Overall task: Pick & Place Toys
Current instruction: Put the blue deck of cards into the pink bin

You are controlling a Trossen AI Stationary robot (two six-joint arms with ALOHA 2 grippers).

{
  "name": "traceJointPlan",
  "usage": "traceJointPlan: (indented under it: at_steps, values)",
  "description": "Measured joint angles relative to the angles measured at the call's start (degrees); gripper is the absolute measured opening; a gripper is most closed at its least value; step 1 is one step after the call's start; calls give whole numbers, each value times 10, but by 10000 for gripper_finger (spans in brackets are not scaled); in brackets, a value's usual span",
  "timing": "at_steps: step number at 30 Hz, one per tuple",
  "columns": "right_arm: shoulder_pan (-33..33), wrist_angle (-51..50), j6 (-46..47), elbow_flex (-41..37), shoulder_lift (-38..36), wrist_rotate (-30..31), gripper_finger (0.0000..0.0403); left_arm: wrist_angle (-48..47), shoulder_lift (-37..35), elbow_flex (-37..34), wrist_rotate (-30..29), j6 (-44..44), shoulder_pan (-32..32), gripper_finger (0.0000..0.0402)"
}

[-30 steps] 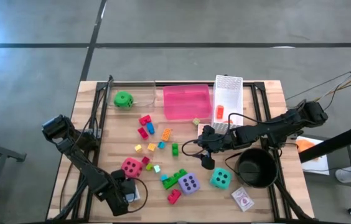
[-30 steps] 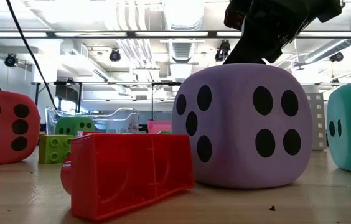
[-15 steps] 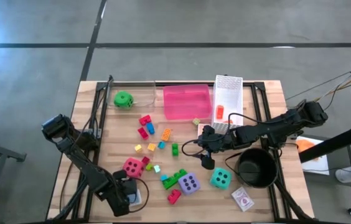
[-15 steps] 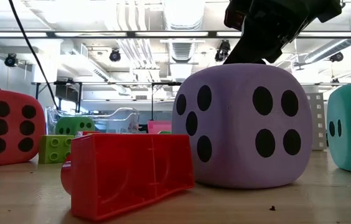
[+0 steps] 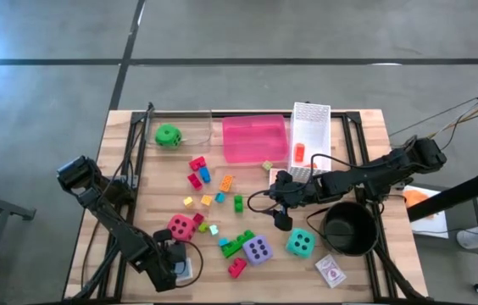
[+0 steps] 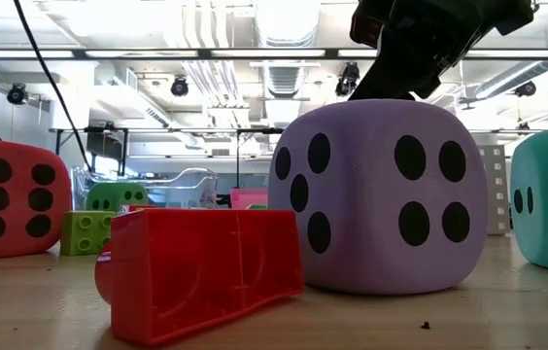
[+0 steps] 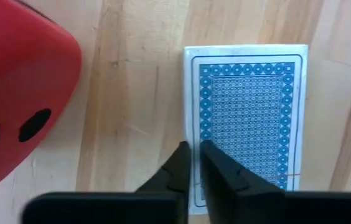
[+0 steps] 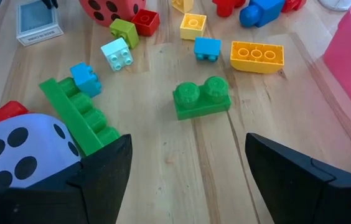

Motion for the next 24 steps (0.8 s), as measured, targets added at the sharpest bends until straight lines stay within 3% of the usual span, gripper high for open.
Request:
traceJointPlan:
  at_steps: [14,18,24]
  values:
    - [0,0,0,0,0,0,306,-4,-1,2,-5,-15,0,14]
    - [0,0,0,0,0,0,306,-12,-10,5,-6,-5,0,71]
    - [0,0,0,0,0,0,306,-17,-37,3,-3,-9,0,199]
